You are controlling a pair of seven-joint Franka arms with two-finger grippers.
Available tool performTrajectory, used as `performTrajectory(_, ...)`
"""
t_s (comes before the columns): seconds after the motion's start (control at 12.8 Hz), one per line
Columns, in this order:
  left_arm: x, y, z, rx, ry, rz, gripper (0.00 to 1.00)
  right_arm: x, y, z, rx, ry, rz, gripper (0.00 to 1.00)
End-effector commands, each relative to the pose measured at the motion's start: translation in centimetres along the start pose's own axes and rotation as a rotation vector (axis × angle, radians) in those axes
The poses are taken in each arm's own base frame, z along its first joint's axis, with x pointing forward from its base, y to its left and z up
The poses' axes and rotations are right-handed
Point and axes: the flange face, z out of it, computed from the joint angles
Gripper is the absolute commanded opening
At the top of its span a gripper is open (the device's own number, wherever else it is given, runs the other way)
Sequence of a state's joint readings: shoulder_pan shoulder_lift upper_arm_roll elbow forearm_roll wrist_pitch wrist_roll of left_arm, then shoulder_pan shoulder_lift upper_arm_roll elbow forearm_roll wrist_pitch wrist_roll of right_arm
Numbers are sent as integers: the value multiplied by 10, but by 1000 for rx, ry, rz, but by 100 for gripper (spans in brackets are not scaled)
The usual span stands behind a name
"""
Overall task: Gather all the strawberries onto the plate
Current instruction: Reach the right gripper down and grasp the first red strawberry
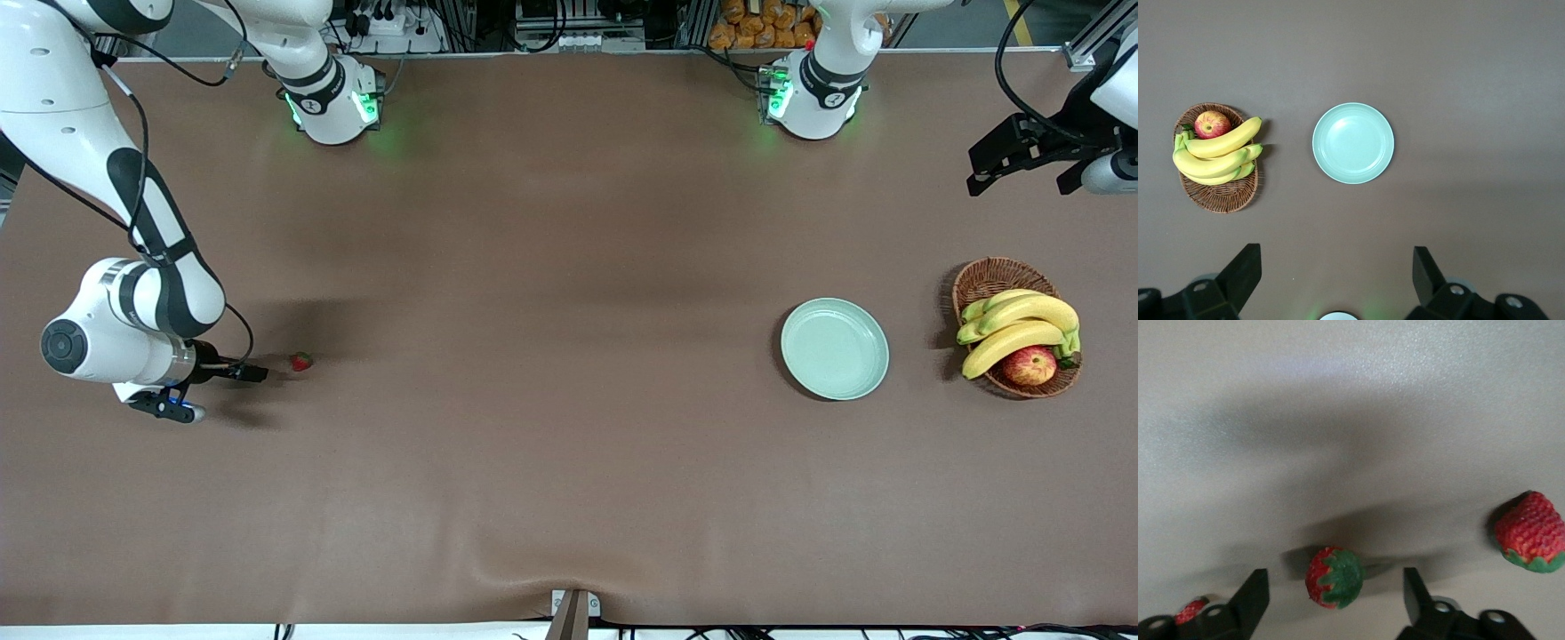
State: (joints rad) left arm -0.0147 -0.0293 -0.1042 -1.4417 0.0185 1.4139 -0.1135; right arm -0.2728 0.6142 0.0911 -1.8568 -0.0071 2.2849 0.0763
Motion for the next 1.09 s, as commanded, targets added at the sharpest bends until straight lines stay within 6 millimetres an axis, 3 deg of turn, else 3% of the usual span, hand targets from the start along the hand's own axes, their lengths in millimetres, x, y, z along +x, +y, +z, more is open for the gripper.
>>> performTrajectory(0.0,-5,-2,-4,3,-1,17,100,-6,-2,-3,-3,6,13,23)
performTrajectory(0.16,-8,-2,-4,3,-11,16,100,-6,-2,-4,-3,6,13,0)
performTrajectory(0.39,-7,-2,-3,3,-15,16,100,-6,-4,-13,-2,15,11,0)
performTrajectory(0.7,-6,-1,-4,2,-11,19,100,-10,-5,-63,-10,46,3,0)
performTrajectory(1.02,-4,0,-2,4,-13,20,100,-10,-24,-101,-14,79,-38,0)
